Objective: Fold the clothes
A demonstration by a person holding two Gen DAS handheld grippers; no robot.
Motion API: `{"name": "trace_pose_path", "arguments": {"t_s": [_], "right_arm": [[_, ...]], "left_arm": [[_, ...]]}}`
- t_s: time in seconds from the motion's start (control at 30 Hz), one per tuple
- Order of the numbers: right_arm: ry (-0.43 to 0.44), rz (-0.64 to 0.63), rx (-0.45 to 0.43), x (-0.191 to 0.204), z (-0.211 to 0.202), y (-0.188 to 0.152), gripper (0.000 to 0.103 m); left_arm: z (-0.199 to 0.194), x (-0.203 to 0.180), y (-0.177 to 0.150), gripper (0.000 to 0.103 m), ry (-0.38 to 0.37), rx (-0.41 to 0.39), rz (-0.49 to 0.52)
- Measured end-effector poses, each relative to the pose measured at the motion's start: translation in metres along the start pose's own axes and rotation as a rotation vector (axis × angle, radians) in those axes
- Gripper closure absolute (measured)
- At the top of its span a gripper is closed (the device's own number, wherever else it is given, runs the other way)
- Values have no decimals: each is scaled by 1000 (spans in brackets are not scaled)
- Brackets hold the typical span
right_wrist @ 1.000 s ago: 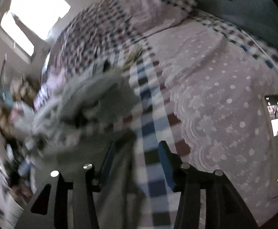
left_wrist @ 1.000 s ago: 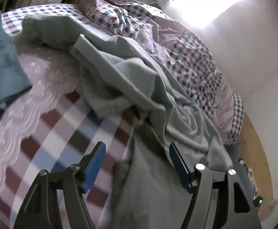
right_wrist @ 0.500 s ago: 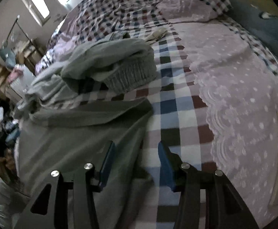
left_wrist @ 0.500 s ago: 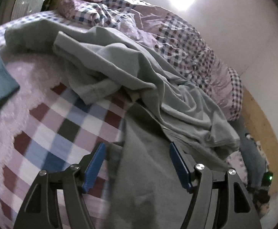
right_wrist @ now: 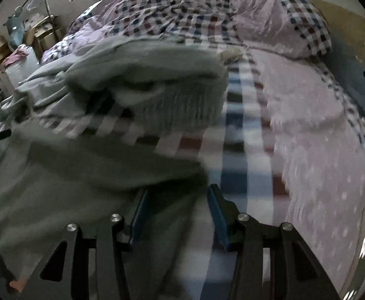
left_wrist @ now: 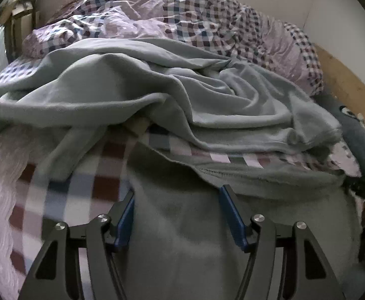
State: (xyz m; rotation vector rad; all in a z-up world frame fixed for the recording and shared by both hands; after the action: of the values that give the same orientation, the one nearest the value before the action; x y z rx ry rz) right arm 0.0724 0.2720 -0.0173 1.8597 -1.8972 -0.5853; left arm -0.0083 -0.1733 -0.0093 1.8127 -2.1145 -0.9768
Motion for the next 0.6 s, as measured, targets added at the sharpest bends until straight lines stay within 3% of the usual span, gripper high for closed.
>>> {"name": "trace_pose_path", "arguments": {"t_s": [0.17,0.23,0.3,0.47,0.6], "right_arm": [[-65,210,-63,-34,10,16,53],[-47,251,-62,-43,8,13,53],[25,277,-57,-46,4,10,52],[234,245,-63,-43,-15,0,52],[313,189,-61,-38,-24,-8,52]], "left_arm": [[2,15,14,42,39,-89,-115],[-5,29,16,42,54,-138,-187],[-10,38,15,42,16,-165,-233],[-17,40,9,42,-19,-147,-182],[-17,32,5,42,-15,-104,-67]]}}
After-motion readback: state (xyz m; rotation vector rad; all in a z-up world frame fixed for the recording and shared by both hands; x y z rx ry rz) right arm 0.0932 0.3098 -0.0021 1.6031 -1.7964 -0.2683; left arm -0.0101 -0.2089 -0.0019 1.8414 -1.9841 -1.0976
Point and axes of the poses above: each gripper's, at about its wrist camera, not at the fingertips, and z roughly the way its jaws point, x to its left, y to its top, the point moved 4 cm from there along z, roughly the way its jaws point, and after that the axes turned 5 degrees about -y, right-handed, at the moved point
